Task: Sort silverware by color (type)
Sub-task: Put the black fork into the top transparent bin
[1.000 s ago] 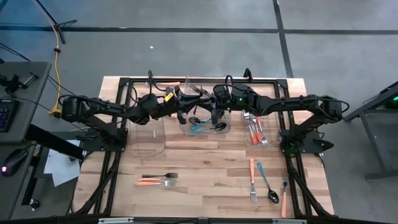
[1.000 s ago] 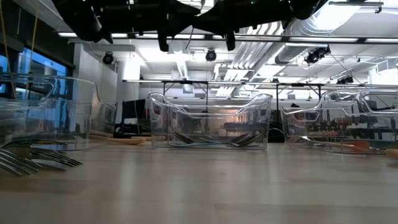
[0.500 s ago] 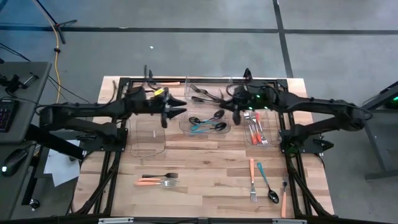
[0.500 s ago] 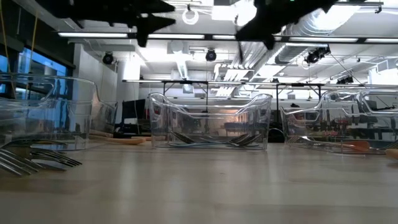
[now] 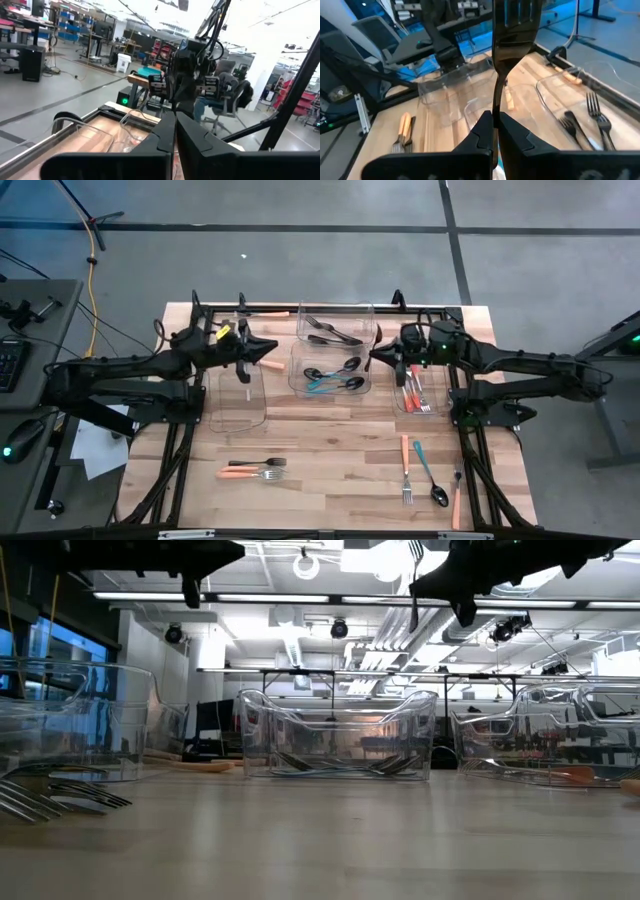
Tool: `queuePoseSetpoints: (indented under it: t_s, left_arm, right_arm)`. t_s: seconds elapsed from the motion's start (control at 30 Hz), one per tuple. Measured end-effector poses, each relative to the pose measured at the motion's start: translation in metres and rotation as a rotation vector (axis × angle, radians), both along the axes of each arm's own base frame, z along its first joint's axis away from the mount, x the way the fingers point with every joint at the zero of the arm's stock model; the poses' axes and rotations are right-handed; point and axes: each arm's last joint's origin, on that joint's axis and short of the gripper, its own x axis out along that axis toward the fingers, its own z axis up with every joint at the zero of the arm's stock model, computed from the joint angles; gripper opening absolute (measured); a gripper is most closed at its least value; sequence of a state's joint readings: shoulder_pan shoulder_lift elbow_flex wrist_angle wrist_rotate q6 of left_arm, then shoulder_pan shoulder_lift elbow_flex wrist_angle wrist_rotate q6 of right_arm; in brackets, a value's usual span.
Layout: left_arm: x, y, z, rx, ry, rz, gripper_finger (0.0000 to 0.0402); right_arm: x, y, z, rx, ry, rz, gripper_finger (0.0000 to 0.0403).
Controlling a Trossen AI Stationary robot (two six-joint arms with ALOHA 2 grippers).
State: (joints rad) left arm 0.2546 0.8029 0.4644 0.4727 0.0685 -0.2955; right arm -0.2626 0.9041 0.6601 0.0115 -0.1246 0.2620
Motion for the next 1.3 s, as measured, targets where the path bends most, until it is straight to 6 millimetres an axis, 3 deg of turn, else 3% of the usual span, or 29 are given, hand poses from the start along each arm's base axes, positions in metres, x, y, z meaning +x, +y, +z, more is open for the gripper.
queuePoseSetpoints:
  t_s: [0.1,0.23,0.47,0.63,0.83,1.07,1.3]
  left_arm:
    - [0.0,0.0,0.0,-0.015,-0.005,-0.002,0.0002]
    - [0.0,0.0,0.003,-0.007,-0.039,-0.002,0.0001]
    - [-0.001,0.0,0.007,0.002,-0.076,-0.003,0.0]
    - [-0.001,0.0,0.007,-0.013,-0.081,-0.006,0.0]
    - [-0.001,0.0,0.007,-0.004,-0.08,-0.004,0.0]
    - [-0.002,0.001,0.01,-0.007,-0.111,0.053,0.0]
    - [-0.003,0.001,0.013,-0.001,-0.138,0.053,0.0]
  right_arm:
    - [0.005,-0.002,0.002,-0.006,-0.015,-0.013,0.0]
    - [0.023,-0.018,0.024,-0.047,0.029,-0.023,0.0]
    - [0.068,-0.08,0.048,-0.139,0.336,-0.014,0.0]
    - [0.1,-0.128,0.025,-0.074,0.577,0.023,0.0]
    - [0.141,-0.165,-0.02,-0.105,0.795,0.067,0.0]
    - [0.175,-0.188,-0.063,-0.05,0.934,0.117,0.0]
    - [0.186,-0.195,-0.085,-0.011,0.992,0.138,0.0]
